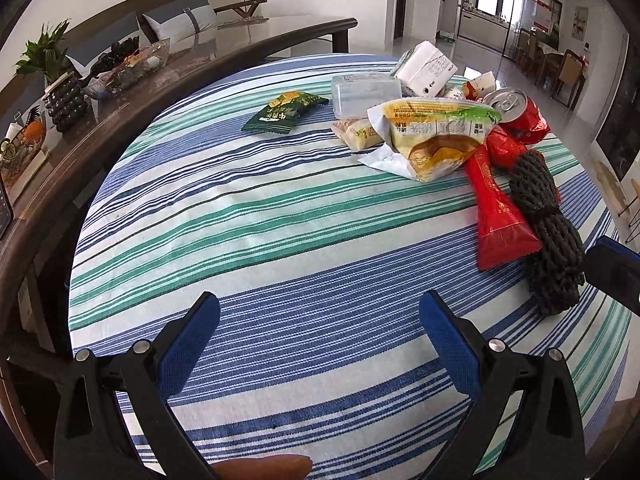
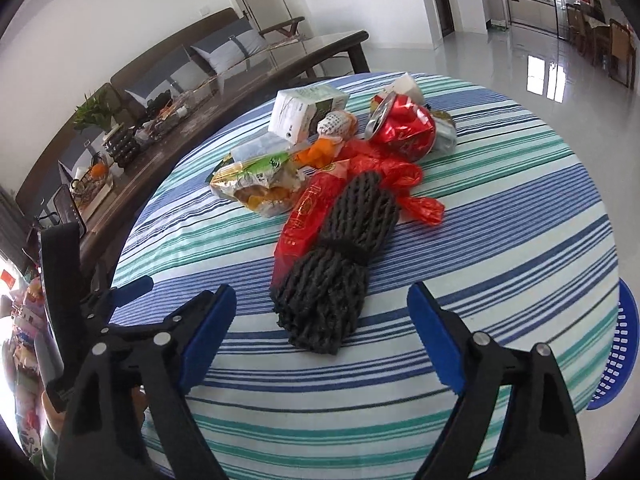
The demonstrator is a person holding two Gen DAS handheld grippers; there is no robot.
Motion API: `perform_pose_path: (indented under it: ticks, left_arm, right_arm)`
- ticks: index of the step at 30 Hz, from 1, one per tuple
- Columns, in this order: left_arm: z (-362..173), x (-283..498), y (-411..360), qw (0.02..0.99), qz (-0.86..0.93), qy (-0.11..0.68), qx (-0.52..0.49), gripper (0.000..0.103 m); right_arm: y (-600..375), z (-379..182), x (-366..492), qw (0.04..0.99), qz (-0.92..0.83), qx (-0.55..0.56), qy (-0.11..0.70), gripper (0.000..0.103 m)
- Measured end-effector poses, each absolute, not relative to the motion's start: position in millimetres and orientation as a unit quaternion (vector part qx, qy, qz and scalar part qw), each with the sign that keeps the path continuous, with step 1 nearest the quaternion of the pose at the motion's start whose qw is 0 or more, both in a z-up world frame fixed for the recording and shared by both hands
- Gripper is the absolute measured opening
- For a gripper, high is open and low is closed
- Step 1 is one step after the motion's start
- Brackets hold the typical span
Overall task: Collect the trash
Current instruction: 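Grasp the black rope coil with the right gripper while the left gripper approaches the red candy stick, then grasp the red candy stick with the left gripper while the right gripper lifts the rope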
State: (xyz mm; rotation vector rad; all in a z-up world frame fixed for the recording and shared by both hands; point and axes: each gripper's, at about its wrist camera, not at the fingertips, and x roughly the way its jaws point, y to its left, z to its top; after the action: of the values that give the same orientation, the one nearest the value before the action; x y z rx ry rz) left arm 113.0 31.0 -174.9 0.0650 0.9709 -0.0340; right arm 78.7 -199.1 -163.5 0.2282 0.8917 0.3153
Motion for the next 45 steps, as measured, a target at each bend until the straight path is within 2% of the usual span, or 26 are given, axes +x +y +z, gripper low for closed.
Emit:
perform_pose_path:
  ticks: [2,3,4,5,8,19,23,27,32,34,35,36,37,45]
  left_arm:
    - [-180,118,31,0.881,-0.016,0.471,0.036,0.099]
    - [-180,119,32,0.883,-0.017,0.468,0.033,0.099]
    - [-181,119,33,0.883,-0.019,0.468,0.032,0.099]
    - [-181,120,33,0.883,-0.020,0.468,0.032,0.099]
    - [-181,119,32,0.885,-0.026,0.463,0.042,0.099]
    - [-174,123,25,0.868,-0.063,0.493,-0.011,0.098]
    - [-158,129,-5,0.861,-0.137,0.488,-0.048,0.098]
    - [-153,147,-46,0.859,-0.164,0.484,-0.034,0.097]
    - [-165,167,-68,0.856,-0.159,0.492,-0.028,0.080]
    - [-170,173,-68,0.852,-0.159,0.498,-0.037,0.064]
    - [-170,173,-68,0.855,-0.154,0.495,-0.034,0.060]
    - [-171,173,-69,0.855,-0.155,0.493,-0.029,0.044]
    - [-171,172,-68,0.853,-0.164,0.495,-0.030,0.033]
    - [-159,113,-57,0.849,-0.191,0.492,-0.013,0.033]
  right_arm:
    - [-193,-169,88,0.880,0.154,0.104,0.436,0.085]
    - [-192,-174,94,0.878,0.152,0.099,0.442,0.081]
    - [-191,-178,98,0.875,0.155,0.096,0.449,0.075]
    - [-191,-181,102,0.869,0.162,0.098,0.456,0.055]
    - [-199,-182,101,0.868,0.164,0.097,0.459,0.048]
    - [-257,-164,66,0.885,0.115,0.021,0.451,0.048]
    - [-274,-172,61,0.889,0.103,0.024,0.446,0.048]
    - [-281,-178,58,0.888,0.110,0.037,0.444,0.048]
    - [-287,-174,53,0.890,0.136,0.054,0.433,0.049]
    - [-288,-173,52,0.888,0.153,0.060,0.430,0.049]
    - [-288,-173,52,0.887,0.161,0.065,0.429,0.049]
    - [-288,-173,51,0.885,0.166,0.067,0.429,0.049]
    - [-287,-173,51,0.884,0.170,0.068,0.429,0.049]
    - [-291,-172,44,0.878,0.149,0.045,0.453,0.050]
